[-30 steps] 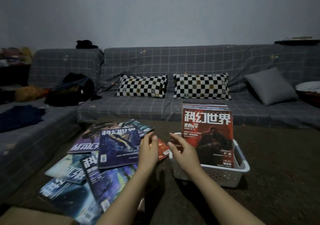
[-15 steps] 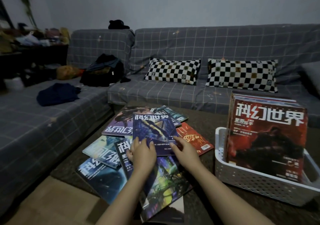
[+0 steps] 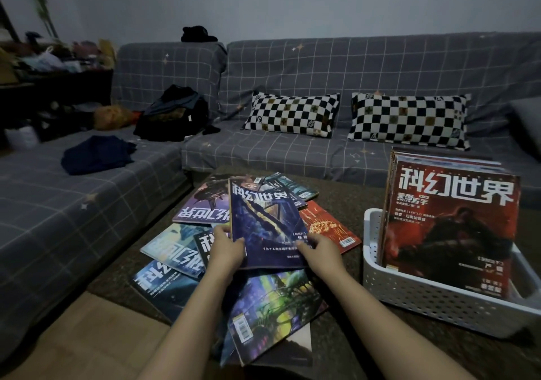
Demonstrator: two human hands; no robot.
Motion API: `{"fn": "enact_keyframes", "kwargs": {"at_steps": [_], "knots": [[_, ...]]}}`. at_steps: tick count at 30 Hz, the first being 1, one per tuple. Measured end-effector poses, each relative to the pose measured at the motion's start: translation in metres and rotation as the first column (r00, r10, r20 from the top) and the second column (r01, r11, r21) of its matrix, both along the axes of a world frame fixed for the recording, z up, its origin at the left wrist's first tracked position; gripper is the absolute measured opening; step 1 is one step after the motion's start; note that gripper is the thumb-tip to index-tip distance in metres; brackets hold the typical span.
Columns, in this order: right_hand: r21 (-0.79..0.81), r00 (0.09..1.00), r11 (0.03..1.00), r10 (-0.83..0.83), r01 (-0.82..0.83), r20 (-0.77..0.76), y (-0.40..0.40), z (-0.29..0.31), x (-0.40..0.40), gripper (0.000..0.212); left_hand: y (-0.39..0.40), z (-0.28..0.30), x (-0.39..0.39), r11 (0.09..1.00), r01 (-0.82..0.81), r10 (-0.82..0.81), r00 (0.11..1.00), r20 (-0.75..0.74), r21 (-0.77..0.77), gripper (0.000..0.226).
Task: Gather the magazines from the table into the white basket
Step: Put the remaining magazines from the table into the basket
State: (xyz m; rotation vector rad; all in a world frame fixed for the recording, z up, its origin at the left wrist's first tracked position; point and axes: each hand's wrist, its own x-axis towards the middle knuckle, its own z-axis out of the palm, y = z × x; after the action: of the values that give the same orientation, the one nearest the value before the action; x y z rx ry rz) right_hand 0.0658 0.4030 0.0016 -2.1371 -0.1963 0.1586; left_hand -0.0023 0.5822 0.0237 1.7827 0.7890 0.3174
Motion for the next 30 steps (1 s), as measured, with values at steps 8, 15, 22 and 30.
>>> {"fn": "enact_keyframes", "kwargs": {"at_steps": [8, 15, 22, 30], "knots": [[0.358, 0.992, 0.932, -0.005, 0.051, -0.128, -0.037, 0.043, -0.036, 0.025, -0.025, 0.032, -0.053, 0.981, 0.125, -0.06, 0.923, 0.379, -0.149, 0.021], [0.545, 0.99, 0.828, -0.136, 0.128, -0.027, -0.11, 0.104, -0.072, 0.019, -0.089, 0.083, -0.079, 0.942, 0.33, -0.242, 0.787, 0.567, -0.056, 0.025], [0.538, 0.937, 0.814, -0.328, 0.217, 0.119, -0.204, 0.129, -0.081, 0.012, -0.171, 0.092, -0.044, 0.881, 0.471, -0.356, 0.718, 0.598, -0.041, 0.025], [0.353, 0.873, 0.85, -0.464, 0.391, 0.151, -0.268, 0.107, -0.051, 0.013, -0.234, 0.065, 0.027, 0.903, 0.388, -0.43, 0.826, 0.365, 0.187, 0.023]]}}
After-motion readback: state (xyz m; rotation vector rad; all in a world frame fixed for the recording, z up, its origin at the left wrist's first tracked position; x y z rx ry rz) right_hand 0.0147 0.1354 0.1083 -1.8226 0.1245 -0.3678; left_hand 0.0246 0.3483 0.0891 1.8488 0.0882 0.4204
